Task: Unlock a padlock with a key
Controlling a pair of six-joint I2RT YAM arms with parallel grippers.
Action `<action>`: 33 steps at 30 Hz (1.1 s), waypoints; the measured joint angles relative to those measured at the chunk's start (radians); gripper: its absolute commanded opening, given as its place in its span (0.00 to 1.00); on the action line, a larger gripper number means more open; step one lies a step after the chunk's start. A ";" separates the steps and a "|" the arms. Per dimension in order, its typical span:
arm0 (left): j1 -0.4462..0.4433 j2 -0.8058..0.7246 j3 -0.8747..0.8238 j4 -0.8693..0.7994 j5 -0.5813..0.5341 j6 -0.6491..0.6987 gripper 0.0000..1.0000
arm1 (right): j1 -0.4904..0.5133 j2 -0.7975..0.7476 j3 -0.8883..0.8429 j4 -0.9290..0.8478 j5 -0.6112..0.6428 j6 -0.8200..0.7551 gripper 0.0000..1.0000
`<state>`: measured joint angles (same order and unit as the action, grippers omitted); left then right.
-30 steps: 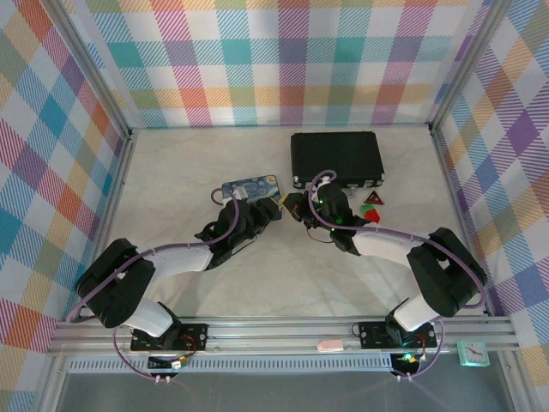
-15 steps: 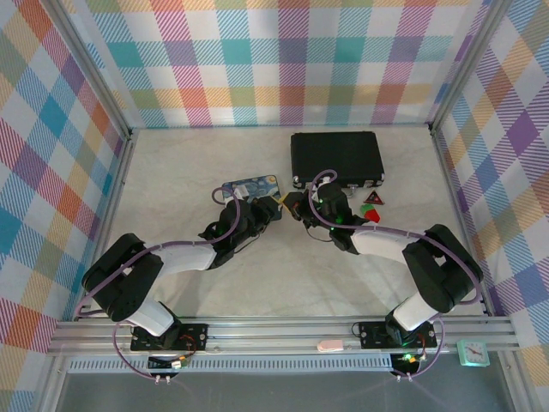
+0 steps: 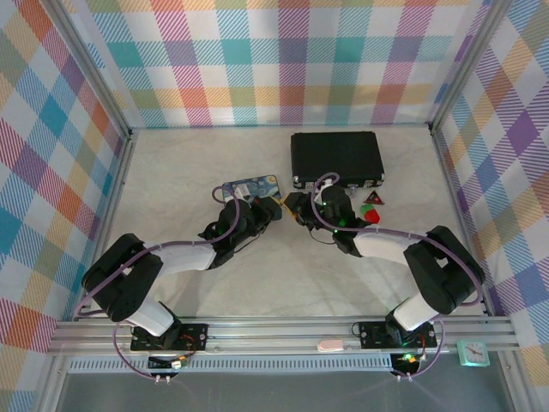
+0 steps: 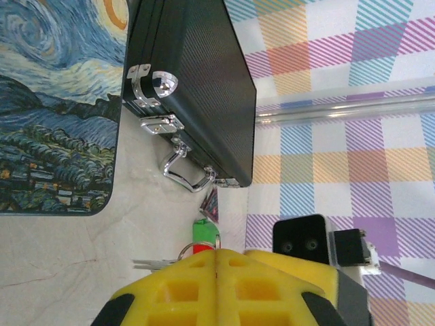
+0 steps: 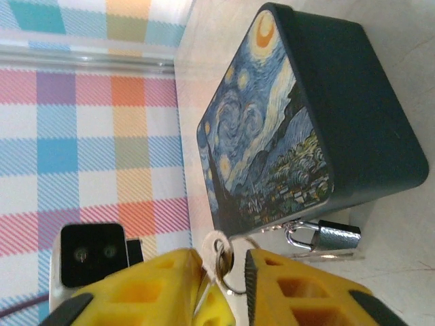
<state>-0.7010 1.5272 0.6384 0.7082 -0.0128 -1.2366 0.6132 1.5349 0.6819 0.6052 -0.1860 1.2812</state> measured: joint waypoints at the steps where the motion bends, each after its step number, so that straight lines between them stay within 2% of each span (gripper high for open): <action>1: 0.013 -0.003 0.000 0.000 0.026 0.017 0.00 | -0.014 -0.016 -0.003 -0.009 -0.021 -0.020 0.35; 6: 0.121 -0.015 0.005 0.000 0.227 0.121 0.00 | -0.129 -0.095 -0.005 -0.053 -0.174 -0.142 0.38; 10: 0.195 -0.018 0.052 -0.016 0.451 0.224 0.00 | -0.220 -0.101 0.010 -0.081 -0.359 -0.247 0.38; 14: 0.217 -0.043 0.135 -0.097 0.654 0.352 0.00 | -0.240 -0.101 0.052 -0.122 -0.523 -0.358 0.38; 17: 0.217 -0.072 0.190 -0.170 0.762 0.447 0.00 | -0.240 -0.113 0.087 -0.175 -0.595 -0.449 0.38; 23: 0.217 -0.129 0.262 -0.365 0.889 0.632 0.00 | -0.240 -0.182 0.103 -0.247 -0.682 -0.588 0.35; 28: 0.217 -0.143 0.280 -0.478 0.921 0.730 0.00 | -0.240 -0.206 0.104 -0.257 -0.722 -0.633 0.34; 33: 0.217 -0.143 0.282 -0.529 0.933 0.766 0.00 | -0.240 -0.208 0.103 -0.233 -0.748 -0.632 0.31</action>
<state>-0.4835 1.3842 0.9207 0.1787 0.9207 -0.4709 0.3733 1.3273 0.7849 0.3721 -0.9340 0.6495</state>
